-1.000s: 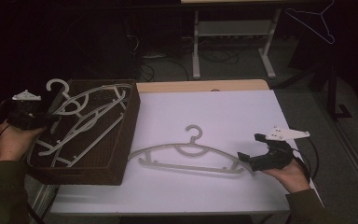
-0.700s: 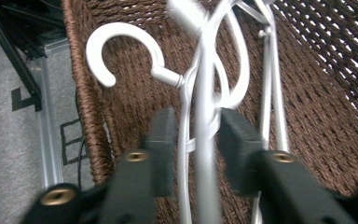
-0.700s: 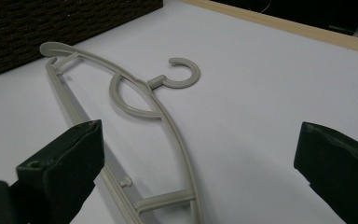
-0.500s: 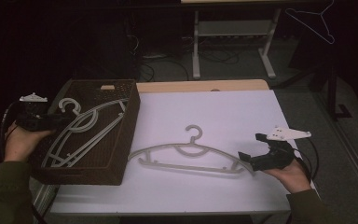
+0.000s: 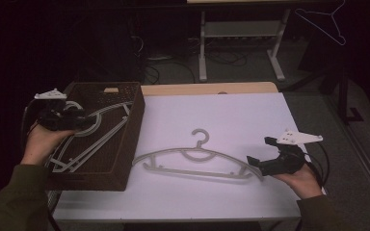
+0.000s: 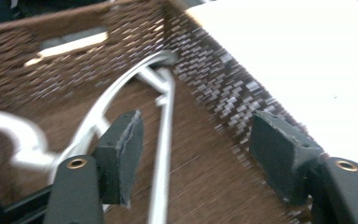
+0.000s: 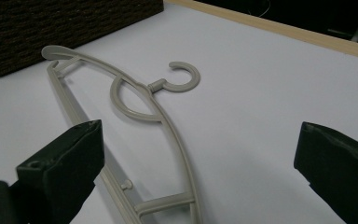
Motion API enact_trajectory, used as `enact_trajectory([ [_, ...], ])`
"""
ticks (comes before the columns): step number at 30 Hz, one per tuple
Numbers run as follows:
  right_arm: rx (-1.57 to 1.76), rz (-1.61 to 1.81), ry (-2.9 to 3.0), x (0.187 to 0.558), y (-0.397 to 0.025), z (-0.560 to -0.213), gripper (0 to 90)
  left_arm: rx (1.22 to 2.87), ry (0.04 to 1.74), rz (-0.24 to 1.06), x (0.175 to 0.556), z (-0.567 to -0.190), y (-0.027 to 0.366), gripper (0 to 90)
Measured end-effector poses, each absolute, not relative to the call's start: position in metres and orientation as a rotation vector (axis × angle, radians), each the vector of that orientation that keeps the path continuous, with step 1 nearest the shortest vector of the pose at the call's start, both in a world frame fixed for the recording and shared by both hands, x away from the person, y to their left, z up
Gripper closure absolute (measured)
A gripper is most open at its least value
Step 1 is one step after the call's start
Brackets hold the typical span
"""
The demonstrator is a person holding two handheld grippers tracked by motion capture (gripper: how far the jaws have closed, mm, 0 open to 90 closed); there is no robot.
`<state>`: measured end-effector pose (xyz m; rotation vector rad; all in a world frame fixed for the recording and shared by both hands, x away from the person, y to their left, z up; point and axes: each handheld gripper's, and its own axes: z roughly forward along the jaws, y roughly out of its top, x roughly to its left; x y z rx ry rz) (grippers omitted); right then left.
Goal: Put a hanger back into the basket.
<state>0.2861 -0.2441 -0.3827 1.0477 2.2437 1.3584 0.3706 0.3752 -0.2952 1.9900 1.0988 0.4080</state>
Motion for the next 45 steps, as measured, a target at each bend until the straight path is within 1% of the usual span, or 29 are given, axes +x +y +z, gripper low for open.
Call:
enact_trajectory([
  [7, 1.043, 1.367, 2.241, 0.286, -0.244, -0.382, 1.3, 1.962, 0.98, 0.348, 0.362, -0.287, 0.333, 28.1],
  [16, 1.04, 1.366, 2.241, 0.286, -0.243, -0.38, 1.2, 1.954, 0.844, 0.28, 0.354, -0.284, 0.277, 23.5],
  [26, 1.029, 1.367, 2.258, 0.287, -0.239, -0.38, 1.3, 1.953, 0.717, 0.184, 0.344, -0.3, 0.211, 21.0],
  [28, 1.038, 1.369, 2.268, 0.287, -0.239, -0.381, 2.7, 1.955, 0.692, 0.171, 0.341, -0.304, 0.2, 20.3],
  [31, 1.062, 1.354, 2.289, 0.287, -0.238, -0.382, 9.2, 1.97, 0.66, 0.154, 0.338, -0.313, 0.184, 18.2],
  [34, 1.087, 1.334, 2.313, 0.286, -0.237, -0.383, 19.4, 1.975, 0.635, 0.145, 0.335, -0.325, 0.17, 15.6],
  [40, 1.112, 1.267, 2.382, 0.284, -0.233, -0.394, 53.4, 1.959, 0.622, 0.12, 0.333, -0.349, 0.156, 14.0],
  [41, 1.125, 1.246, 2.394, 0.283, -0.232, -0.397, 62.8, 1.968, 0.618, 0.114, 0.334, -0.352, 0.154, 13.9],
  [45, 1.169, 1.132, 2.456, 0.284, -0.23, -0.409, 83.1, 1.969, 0.625, 0.109, 0.334, -0.365, 0.152, 13.9],
])
